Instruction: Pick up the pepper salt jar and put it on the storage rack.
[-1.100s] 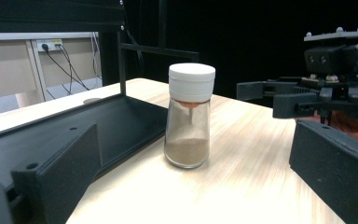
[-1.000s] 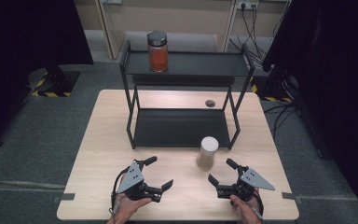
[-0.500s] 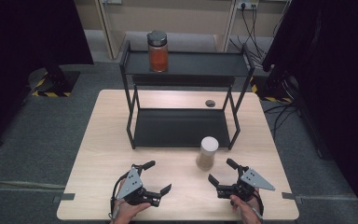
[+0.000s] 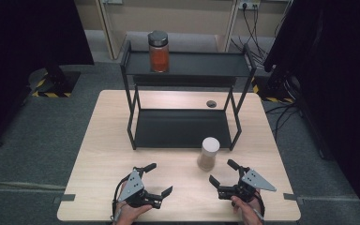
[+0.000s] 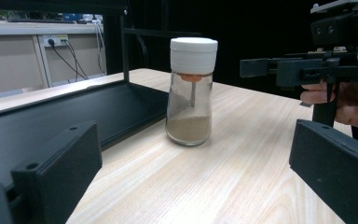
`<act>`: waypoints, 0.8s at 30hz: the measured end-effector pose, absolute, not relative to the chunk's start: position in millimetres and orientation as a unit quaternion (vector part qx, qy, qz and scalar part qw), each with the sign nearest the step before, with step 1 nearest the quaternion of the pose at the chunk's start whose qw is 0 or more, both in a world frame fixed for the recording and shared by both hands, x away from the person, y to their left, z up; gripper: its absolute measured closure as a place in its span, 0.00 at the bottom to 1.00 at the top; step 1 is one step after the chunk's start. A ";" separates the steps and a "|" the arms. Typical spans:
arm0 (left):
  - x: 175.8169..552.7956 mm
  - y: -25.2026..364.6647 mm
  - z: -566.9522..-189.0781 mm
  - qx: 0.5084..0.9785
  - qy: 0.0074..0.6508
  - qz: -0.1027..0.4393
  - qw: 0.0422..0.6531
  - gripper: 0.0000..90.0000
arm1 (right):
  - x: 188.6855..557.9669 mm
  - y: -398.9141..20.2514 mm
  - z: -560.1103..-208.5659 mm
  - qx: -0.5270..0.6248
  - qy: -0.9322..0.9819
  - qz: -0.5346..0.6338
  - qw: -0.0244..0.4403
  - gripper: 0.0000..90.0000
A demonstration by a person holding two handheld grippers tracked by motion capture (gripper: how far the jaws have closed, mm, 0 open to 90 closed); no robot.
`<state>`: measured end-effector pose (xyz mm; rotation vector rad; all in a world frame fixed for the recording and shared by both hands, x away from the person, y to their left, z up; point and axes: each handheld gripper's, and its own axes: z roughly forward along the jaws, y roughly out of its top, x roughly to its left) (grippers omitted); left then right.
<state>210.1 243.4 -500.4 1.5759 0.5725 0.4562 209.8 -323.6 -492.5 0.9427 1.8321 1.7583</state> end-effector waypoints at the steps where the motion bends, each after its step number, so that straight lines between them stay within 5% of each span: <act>1: 209.9 243.0 -501.0 0.693 0.251 0.201 0.645 0.02 | 209.7 -323.5 -492.5 0.340 0.661 0.634 0.215 0.00; 24: 205.3 244.0 -505.3 0.693 0.259 0.202 0.642 0.02 | 217.3 -317.1 -489.1 0.342 0.664 0.624 0.230 0.00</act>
